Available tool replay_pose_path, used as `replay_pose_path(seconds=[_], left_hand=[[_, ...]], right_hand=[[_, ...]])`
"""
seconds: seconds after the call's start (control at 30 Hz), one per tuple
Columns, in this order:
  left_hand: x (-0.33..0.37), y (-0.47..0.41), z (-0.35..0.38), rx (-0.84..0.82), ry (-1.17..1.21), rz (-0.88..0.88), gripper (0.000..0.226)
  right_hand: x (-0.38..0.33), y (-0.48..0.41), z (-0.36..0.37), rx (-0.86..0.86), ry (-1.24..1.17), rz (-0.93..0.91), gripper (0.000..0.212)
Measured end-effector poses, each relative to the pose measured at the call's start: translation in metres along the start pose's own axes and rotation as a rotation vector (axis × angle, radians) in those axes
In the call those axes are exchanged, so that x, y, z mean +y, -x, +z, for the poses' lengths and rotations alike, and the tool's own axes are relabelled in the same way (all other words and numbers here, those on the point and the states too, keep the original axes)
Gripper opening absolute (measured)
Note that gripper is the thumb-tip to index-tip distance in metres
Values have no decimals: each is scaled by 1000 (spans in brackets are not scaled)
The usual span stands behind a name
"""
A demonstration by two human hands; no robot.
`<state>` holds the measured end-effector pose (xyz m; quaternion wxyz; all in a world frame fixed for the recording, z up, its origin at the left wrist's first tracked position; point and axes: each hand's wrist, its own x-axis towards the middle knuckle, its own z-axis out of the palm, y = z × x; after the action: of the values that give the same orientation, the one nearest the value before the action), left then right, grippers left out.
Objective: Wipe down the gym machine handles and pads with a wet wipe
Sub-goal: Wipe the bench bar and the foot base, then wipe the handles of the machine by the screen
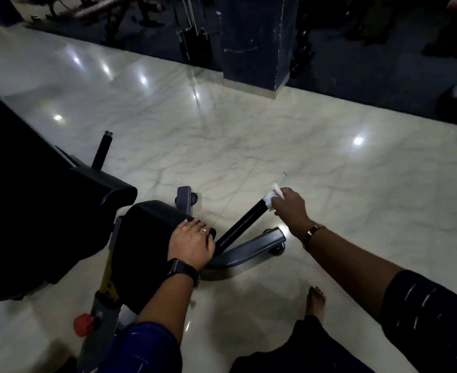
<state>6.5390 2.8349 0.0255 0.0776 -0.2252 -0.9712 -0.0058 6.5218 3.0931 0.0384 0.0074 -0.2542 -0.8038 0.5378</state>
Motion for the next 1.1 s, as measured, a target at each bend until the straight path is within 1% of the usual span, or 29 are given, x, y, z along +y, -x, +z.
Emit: replay_pose_path(seconds=[0.07, 0.1, 0.13, 0.17, 0.23, 0.3, 0.37, 0.47, 0.53, 0.6, 0.67, 0.77, 0.83, 0.87, 0.97, 1.03, 1.1], left_hand=[[3, -2, -5, -38, 32, -43, 45], [5, -4, -12, -87, 74, -93, 45], [7, -9, -16, -131, 112, -148, 43], [9, -16, -24, -175, 195, -247, 40], [13, -32, -46, -223, 552, -498, 37], [15, -51, -68, -147, 926, -666, 39], [15, -67, -93, -19, 1222, -738, 41], [14, -84, -125, 136, 1598, -769, 48], [8, -90, -142, 221, 1730, -773, 43], [2, -88, -158, 321, 1736, -799, 24], [-9, -85, -166, 392, 1742, -868, 21], [-25, -82, -181, 486, 1768, -921, 15], [-31, -82, -187, 533, 1746, -926, 16], [-36, -83, -189, 585, 1730, -935, 18], [-40, -83, -198, 719, 1689, -1000, 21], [-39, -82, -204, 788, 1677, -1046, 21], [-36, -78, -208, 851, 1667, -1094, 21]], right_hand=[[-31, 8, -9, -123, -296, 88, 17], [-46, 12, -13, -188, -400, 129, 21], [-60, 16, -16, -256, -453, 138, 23], [-72, 19, -18, -313, -469, 120, 25], [-95, 25, -20, -404, -497, 88, 27], [-116, 29, -16, -442, -541, 99, 23], [-134, 33, -8, -529, -613, 87, 19], [-158, 39, 5, -655, -693, 18, 20], [-175, 43, 15, -708, -712, -20, 20], [-191, 45, 23, -738, -705, -60, 18], [-202, 46, 31, -759, -677, -88, 21], [-219, 44, 42, -854, -600, -137, 37], [-226, 41, 47, -914, -542, -184, 39], [-232, 40, 50, -964, -521, -194, 40], [-243, 34, 58, -1111, -490, -172, 41], [-251, 30, 62, -1201, -472, -156, 44], [-258, 26, 65, -1279, -452, -146, 43]])
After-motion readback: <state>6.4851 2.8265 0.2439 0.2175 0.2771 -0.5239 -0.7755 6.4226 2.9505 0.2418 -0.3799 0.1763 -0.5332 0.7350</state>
